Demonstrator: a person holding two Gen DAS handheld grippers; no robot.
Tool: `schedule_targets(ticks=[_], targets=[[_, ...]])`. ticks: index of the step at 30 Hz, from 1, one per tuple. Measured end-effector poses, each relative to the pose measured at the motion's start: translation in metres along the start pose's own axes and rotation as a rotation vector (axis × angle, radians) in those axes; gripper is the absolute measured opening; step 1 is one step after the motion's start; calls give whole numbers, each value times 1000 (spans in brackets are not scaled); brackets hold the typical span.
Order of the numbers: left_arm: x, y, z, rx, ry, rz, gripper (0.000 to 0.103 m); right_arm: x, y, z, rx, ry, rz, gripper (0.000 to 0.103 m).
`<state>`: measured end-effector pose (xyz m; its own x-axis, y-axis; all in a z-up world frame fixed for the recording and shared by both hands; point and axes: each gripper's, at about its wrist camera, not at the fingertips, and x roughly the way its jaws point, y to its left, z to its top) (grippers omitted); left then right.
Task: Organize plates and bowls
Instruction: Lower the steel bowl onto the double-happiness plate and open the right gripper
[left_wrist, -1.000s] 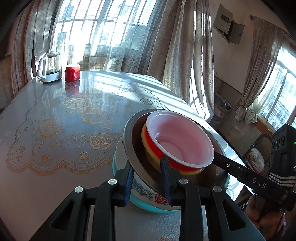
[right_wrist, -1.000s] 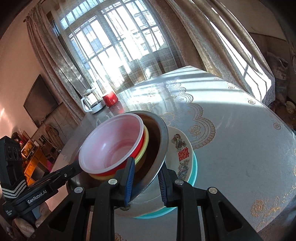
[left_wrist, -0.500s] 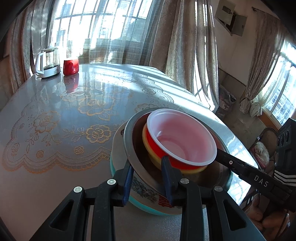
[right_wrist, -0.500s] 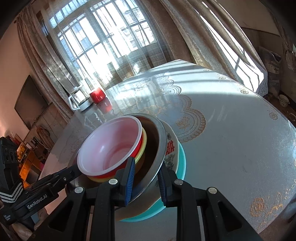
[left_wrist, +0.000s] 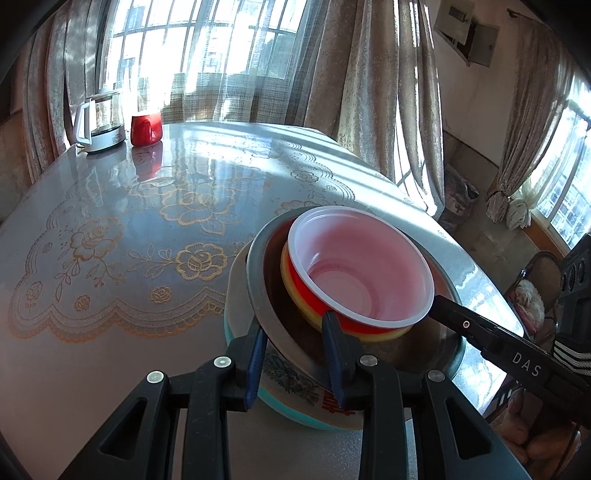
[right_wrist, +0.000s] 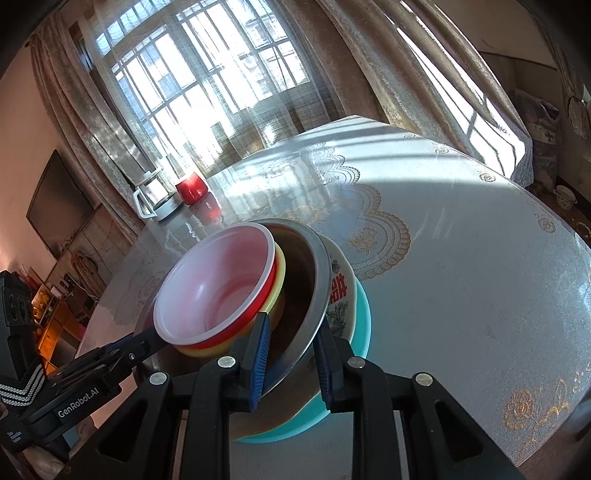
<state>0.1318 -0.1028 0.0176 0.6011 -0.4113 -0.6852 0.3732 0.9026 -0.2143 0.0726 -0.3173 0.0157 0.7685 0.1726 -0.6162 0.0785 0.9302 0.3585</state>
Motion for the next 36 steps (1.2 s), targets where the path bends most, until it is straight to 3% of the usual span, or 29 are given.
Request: schedule_targets(ticks=[27,36], targets=[[1,2,-4,-22,4,34,31,-2,4,-3,-38,-24,-32,22],[-9,11,-8,-57,-36,42,37,-6,-7,-1,34,-16,9,24]])
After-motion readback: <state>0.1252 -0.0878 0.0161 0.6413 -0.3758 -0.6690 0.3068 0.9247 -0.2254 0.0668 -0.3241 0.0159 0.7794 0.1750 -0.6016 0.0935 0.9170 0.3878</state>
